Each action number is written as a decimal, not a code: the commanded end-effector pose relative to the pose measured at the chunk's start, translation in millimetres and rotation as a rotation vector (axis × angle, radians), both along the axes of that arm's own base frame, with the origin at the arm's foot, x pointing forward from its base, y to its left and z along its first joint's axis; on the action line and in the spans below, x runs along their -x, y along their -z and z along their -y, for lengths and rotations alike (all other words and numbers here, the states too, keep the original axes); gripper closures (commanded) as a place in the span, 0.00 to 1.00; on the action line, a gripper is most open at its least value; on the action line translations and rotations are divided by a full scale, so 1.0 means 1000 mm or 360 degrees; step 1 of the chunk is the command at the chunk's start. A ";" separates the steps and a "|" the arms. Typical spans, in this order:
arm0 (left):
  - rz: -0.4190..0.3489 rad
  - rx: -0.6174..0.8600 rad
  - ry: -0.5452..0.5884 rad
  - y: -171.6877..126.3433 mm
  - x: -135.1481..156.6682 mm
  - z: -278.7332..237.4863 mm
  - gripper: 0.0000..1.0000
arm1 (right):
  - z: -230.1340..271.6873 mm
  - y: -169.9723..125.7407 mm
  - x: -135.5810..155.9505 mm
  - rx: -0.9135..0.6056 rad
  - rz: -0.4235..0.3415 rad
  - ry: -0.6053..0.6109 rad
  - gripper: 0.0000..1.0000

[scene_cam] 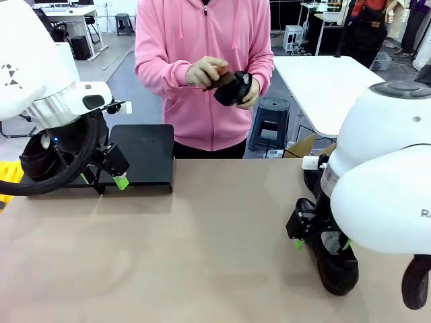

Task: Organize the shoes by placing them on the stand.
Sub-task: Pick up one Shoe and place it in the middle of the table.

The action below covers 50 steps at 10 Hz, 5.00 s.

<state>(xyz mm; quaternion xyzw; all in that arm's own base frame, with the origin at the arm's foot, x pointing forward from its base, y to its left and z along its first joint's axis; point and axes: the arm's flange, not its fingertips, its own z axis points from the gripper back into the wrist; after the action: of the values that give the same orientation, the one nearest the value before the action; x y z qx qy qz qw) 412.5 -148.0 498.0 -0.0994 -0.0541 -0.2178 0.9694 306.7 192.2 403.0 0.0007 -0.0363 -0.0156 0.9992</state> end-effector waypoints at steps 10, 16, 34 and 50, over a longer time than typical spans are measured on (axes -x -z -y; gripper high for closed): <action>-0.0001 -0.0025 -0.0006 0.000 0.003 -0.003 0.00 | 0.021 0.096 -0.017 -0.0008 -0.0080 -0.0007 0.00; -0.0001 -0.0025 -0.0006 0.000 0.003 -0.003 0.00 | 0.027 0.102 -0.021 0.0017 -0.0068 -0.0017 0.92; -0.0001 -0.0025 -0.0006 0.000 0.003 -0.003 0.00 | -0.191 -0.004 0.010 0.0019 0.0289 -0.0226 1.00; -0.0001 -0.0025 -0.0006 0.000 0.003 -0.003 0.00 | -0.190 0.007 -0.014 -0.0327 0.0154 0.0057 0.00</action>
<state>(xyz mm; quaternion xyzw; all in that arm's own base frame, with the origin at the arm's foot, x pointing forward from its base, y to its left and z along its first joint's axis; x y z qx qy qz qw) 412.2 -147.2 497.4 -0.0983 -0.0535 -0.2168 0.9698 332.7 403.5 380.2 0.0769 -0.0777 -0.0298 0.9936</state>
